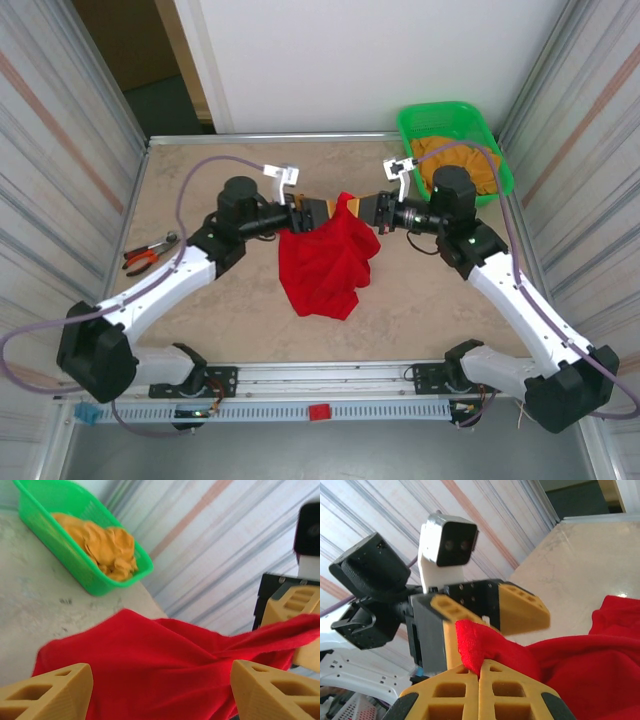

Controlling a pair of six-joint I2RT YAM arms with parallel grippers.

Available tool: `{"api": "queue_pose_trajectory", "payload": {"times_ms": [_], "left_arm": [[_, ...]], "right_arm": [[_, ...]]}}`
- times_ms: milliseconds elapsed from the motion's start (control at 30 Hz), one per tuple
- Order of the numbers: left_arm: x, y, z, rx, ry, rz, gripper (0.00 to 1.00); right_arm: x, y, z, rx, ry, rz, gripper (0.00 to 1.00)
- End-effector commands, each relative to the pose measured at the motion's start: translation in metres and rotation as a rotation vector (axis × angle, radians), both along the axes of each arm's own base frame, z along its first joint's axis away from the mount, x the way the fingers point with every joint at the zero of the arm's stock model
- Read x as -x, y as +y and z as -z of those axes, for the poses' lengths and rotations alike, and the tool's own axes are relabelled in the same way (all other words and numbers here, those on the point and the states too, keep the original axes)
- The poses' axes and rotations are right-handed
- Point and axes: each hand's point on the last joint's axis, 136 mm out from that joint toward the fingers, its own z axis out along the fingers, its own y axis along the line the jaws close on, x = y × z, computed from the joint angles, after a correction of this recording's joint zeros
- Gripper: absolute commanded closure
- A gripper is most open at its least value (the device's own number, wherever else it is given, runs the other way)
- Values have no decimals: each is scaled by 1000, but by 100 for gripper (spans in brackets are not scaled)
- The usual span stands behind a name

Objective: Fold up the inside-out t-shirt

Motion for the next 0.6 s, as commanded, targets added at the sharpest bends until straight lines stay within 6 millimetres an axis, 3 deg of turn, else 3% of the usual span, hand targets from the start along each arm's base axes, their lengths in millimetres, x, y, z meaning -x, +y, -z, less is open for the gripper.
{"api": "queue_pose_trajectory", "payload": {"times_ms": [0, 100, 133, 200, 267, 400, 567], "left_arm": [[1, -12, 0, 12, -36, 33, 28], [-3, -22, 15, 48, -6, 55, 34], [-4, -26, 18, 57, 3, 70, 42], [-5, -32, 21, 76, 13, 94, 74], [-9, -34, 24, 77, 20, 91, 96], [-14, -27, 20, 66, -14, 46, 100], [-25, -6, 13, 85, -37, -34, 100]], "right_arm": [[-5, -1, -4, -15, -32, 13, 100], [-7, -1, -1, -16, -26, 22, 100], [-7, -2, 0, -16, -25, 27, 100], [-5, -3, 0, -17, -24, 27, 100], [-3, -5, 2, -13, -23, 36, 100], [9, -10, 15, -17, -6, 45, 100], [26, -17, 63, 35, 55, 82, 100]]}}
